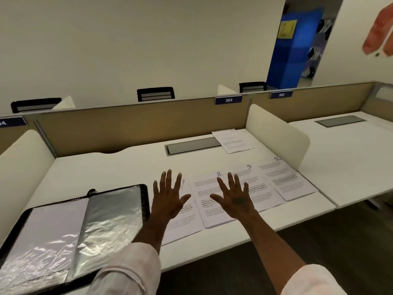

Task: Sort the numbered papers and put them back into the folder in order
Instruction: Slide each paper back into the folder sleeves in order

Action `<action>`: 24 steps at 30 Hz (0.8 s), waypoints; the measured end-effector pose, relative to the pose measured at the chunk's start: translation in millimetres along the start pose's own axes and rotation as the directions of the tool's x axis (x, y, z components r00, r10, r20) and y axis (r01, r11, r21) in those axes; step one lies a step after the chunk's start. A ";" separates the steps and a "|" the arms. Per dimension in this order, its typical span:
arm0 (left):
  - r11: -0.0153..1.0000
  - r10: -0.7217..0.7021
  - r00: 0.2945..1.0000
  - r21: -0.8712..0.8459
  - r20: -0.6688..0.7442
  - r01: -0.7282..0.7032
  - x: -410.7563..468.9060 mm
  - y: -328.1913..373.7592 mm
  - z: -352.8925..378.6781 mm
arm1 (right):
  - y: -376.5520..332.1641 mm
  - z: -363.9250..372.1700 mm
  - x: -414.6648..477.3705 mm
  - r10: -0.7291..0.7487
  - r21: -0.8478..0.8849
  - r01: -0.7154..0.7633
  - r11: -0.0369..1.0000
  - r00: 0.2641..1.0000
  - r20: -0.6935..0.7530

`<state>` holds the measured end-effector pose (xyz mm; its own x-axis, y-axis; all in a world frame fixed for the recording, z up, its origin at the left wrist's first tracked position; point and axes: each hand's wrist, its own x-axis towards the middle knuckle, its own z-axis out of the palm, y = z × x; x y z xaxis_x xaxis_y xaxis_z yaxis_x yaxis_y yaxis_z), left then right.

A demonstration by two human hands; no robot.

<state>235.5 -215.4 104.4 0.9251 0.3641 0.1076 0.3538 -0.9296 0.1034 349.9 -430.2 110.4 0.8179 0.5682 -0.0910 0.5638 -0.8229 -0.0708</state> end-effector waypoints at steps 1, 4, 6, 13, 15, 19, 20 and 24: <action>1.000 0.013 1.000 -0.006 -0.002 -0.013 6.3 9.3 1.7 | 8.0 -13.8 -4.2 0.015 -0.016 -0.015 1.000 1.000 -0.025; 0.998 0.043 0.999 -0.039 -0.029 -0.044 33.0 37.9 7.7 | 48.9 -17.2 6.2 0.029 0.002 -0.029 1.000 0.998 -0.055; 0.997 0.055 0.998 -0.043 -0.028 -0.057 50.5 51.3 10.6 | 65.8 -15.1 14.8 0.051 0.006 -0.050 0.999 0.996 -0.079; 0.995 0.084 0.996 -0.055 -0.038 -0.086 123.1 91.0 26.1 | 119.9 -15.9 63.1 0.079 0.020 -0.077 0.997 0.992 -0.096; 0.993 0.090 0.994 -0.067 -0.055 -0.094 150.2 98.6 31.1 | 130.4 -23.2 83.8 0.093 0.024 -0.091 0.996 0.992 -0.084; 0.993 0.092 0.994 -0.066 -0.055 -0.096 204.5 117.9 29.6 | 161.3 -25.2 127.6 0.102 -0.018 -0.106 0.994 0.986 -0.131; 0.994 0.098 0.994 -0.046 -0.046 -0.101 215.3 122.4 28.9 | 168.1 -26.2 137.3 0.107 -0.008 -0.108 0.994 0.986 -0.124; 0.995 0.095 0.995 -0.015 -0.044 -0.095 259.2 132.2 30.6 | 185.0 -33.3 174.3 0.132 0.010 -0.131 0.991 0.983 -0.127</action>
<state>526.3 -245.7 115.7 0.9475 0.2767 0.1602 0.2618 -0.9591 0.1079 600.6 -483.6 114.5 0.8928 0.4495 0.0275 0.4503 -0.8902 -0.0685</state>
